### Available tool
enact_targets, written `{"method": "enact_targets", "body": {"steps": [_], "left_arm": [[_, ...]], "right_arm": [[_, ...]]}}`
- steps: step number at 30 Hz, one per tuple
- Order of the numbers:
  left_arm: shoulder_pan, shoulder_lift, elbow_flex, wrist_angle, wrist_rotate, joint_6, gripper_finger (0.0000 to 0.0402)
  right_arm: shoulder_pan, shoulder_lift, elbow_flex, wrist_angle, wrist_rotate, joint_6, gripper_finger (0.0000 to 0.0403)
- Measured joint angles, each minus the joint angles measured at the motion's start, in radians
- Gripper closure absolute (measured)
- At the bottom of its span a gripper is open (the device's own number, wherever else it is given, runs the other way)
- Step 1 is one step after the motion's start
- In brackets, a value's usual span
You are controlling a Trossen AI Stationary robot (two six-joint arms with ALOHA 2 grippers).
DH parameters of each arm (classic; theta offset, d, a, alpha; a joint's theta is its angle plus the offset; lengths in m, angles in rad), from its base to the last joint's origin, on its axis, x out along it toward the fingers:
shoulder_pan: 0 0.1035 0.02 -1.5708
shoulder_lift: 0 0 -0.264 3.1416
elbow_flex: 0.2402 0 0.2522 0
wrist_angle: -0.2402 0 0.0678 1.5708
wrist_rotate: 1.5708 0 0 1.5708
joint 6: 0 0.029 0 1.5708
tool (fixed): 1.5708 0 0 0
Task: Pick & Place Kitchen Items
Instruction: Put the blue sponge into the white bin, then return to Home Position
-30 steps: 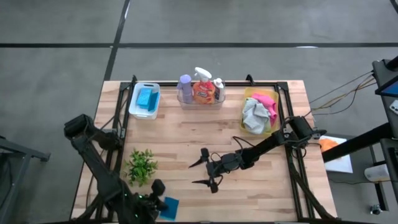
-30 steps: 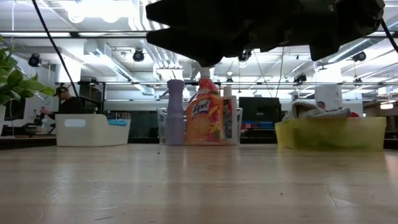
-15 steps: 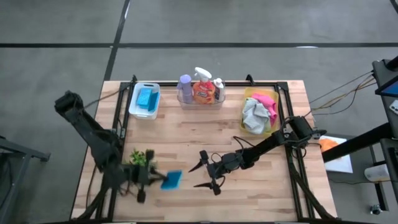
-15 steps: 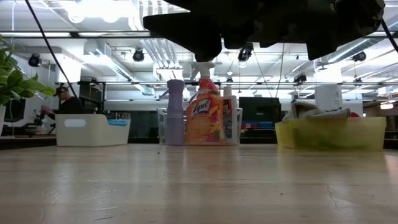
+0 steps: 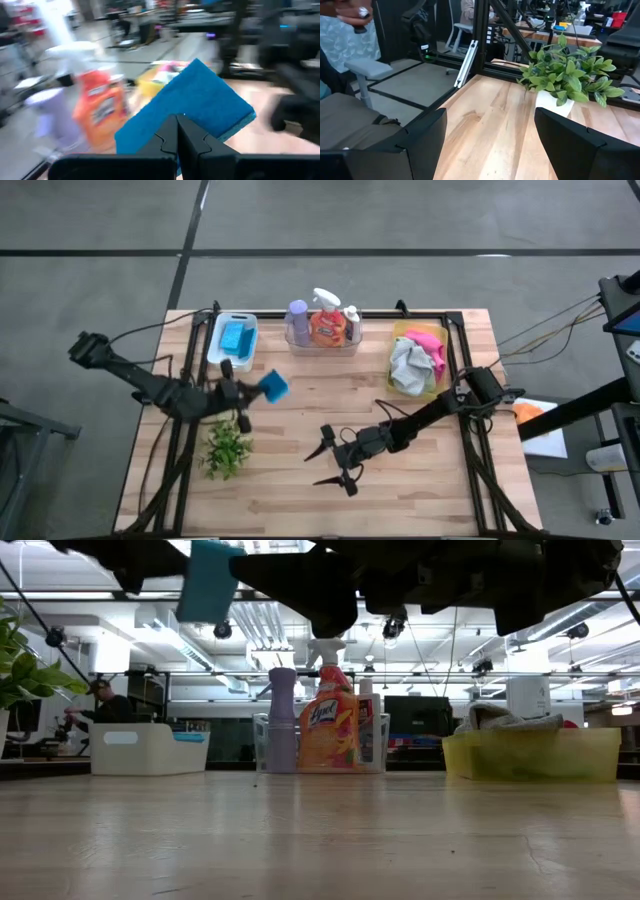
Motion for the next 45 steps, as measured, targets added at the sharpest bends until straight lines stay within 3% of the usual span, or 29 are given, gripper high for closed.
{"method": "enact_targets", "body": {"steps": [12,21,30,37,45], "left_arm": [[0.444,-0.012,-0.029,-0.083,-0.039,-0.171,0.0401],[0.696,-0.012,-0.032,-0.254,0.035,-0.191,0.0401],[0.824,-0.012,-0.134,-0.282,0.040,-0.198,0.0401],[0.849,-0.012,-0.183,-0.240,0.048,-0.198,0.0398],[0.849,-0.012,-0.184,-0.235,0.058,-0.216,0.0309]], "right_arm": [[0.001,0.000,0.000,0.000,0.000,0.005,0.0098],[0.005,0.000,0.000,-0.002,0.000,0.007,0.0098],[0.007,0.000,0.000,-0.005,0.000,0.007,0.0098],[0.007,0.000,0.000,-0.005,0.000,0.007,0.0098],[0.007,0.000,0.000,-0.005,0.000,0.007,0.0098]]}}
